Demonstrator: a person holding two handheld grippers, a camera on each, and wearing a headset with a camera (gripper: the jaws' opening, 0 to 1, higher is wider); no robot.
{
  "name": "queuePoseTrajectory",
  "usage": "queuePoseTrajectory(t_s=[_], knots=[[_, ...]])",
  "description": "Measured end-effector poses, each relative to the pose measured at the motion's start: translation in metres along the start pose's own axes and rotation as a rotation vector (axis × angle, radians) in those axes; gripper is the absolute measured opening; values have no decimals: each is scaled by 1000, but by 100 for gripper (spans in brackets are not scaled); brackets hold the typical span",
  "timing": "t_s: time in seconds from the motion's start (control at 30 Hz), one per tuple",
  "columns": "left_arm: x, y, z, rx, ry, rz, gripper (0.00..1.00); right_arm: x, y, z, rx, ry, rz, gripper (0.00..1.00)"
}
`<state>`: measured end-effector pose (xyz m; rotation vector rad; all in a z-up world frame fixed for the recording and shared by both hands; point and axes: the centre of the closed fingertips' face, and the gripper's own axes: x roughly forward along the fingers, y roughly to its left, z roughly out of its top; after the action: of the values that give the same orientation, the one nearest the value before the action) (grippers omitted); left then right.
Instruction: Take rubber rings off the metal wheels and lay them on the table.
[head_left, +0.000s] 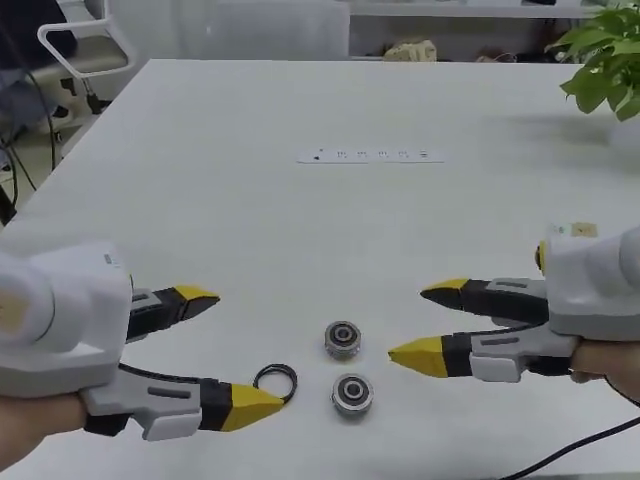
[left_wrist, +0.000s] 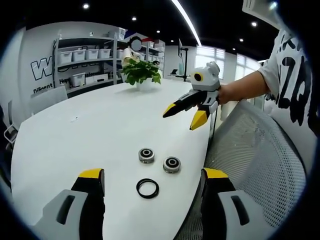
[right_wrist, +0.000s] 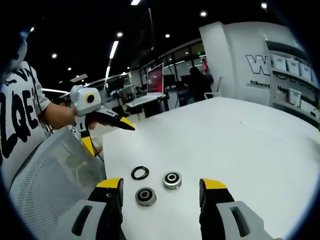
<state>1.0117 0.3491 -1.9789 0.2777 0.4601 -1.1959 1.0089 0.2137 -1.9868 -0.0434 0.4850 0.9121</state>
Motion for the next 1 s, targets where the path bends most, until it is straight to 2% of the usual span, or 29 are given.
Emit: queuePoseTrajectory(t_s=[0.23,0.47,0.7,1.0], knots=[[0,3,0,0,4,2,79,-8,-2,-11,-27,26,-23,61],[2,0,-2,-3,9,-5,79,-17,0,-18,-54,40,-38,64],[1,0,-1,10,12,-4,79,-23,7,-21,-69,45,-37,67],[-1,-2,-1,8,11,0,79,-29,16,-31,-131,86,-31,70]])
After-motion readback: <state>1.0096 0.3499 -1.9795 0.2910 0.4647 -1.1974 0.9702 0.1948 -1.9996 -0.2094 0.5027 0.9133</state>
